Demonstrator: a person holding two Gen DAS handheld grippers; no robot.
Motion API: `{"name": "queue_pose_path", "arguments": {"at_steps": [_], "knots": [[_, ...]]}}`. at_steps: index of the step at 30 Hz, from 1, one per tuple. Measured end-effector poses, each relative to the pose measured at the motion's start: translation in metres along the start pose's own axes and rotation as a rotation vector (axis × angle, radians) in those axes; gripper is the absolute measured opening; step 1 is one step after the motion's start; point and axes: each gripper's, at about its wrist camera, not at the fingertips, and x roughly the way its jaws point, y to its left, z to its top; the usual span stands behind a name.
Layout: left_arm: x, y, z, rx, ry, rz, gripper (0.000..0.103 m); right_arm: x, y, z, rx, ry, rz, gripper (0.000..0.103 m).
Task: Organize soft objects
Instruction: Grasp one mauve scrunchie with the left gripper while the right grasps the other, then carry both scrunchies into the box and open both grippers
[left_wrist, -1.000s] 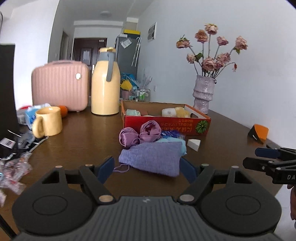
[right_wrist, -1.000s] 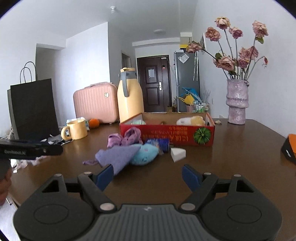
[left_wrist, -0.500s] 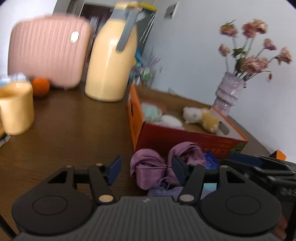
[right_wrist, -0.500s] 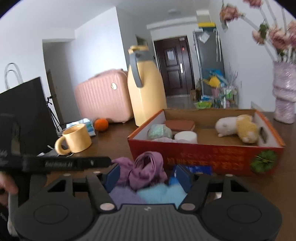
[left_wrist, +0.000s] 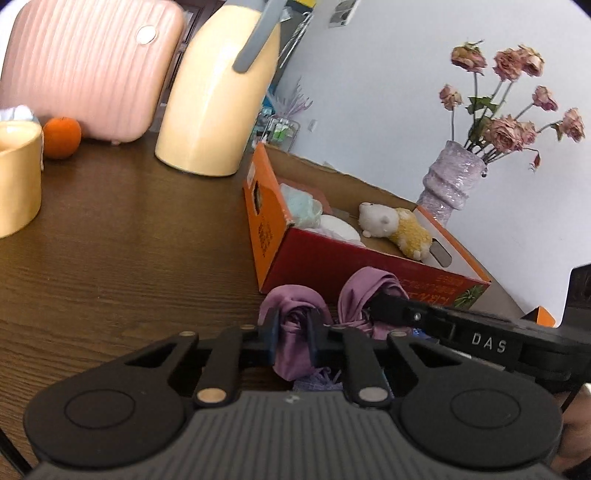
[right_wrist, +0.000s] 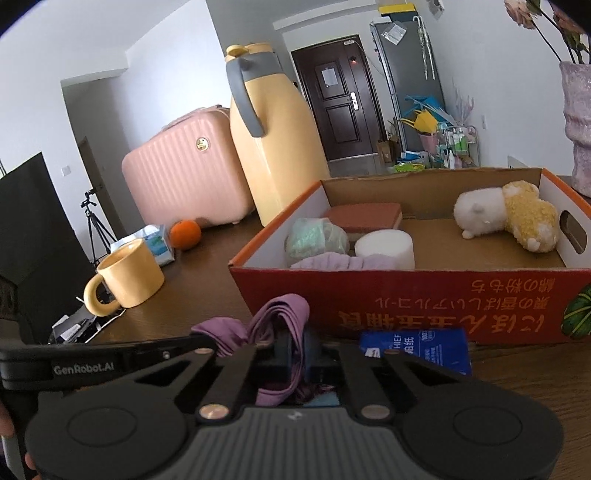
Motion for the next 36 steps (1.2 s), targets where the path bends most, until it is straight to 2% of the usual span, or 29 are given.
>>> {"name": "queue_pose_path", "arguments": {"at_steps": [7, 10, 13, 18, 23, 26, 31, 36], "knots": [[-0.025, -0.014, -0.002, 0.025, -0.073, -0.004, 0.013, -0.037, 0.032, -0.002, -0.072, -0.105, -0.011, 0.004], [-0.056, -0.034, -0.005, 0.05, -0.121, -0.02, 0.013, -0.074, 0.045, -0.003, -0.117, -0.149, -0.005, 0.004], [-0.091, -0.061, -0.013, 0.088, -0.164, 0.0, 0.013, -0.111, 0.051, -0.007, -0.129, -0.175, 0.01, 0.004], [-0.14, -0.102, -0.038, 0.106, -0.217, -0.025, 0.013, -0.177, 0.057, -0.035, -0.154, -0.201, 0.017, 0.004], [-0.172, -0.136, -0.078, 0.1, -0.21, -0.077, 0.013, -0.24, 0.052, -0.077, -0.135, -0.211, 0.005, 0.004], [-0.179, -0.16, -0.1, 0.139, -0.176, -0.101, 0.013, -0.264, 0.044, -0.101, -0.113, -0.21, -0.023, 0.004], [-0.172, -0.188, -0.119, 0.188, -0.126, -0.104, 0.012, -0.273, 0.02, -0.127, -0.026, -0.2, -0.051, 0.004], [-0.154, -0.205, -0.126, 0.218, -0.087, -0.099, 0.012, -0.273, 0.0, -0.129, 0.02, -0.2, -0.063, 0.004]]}}
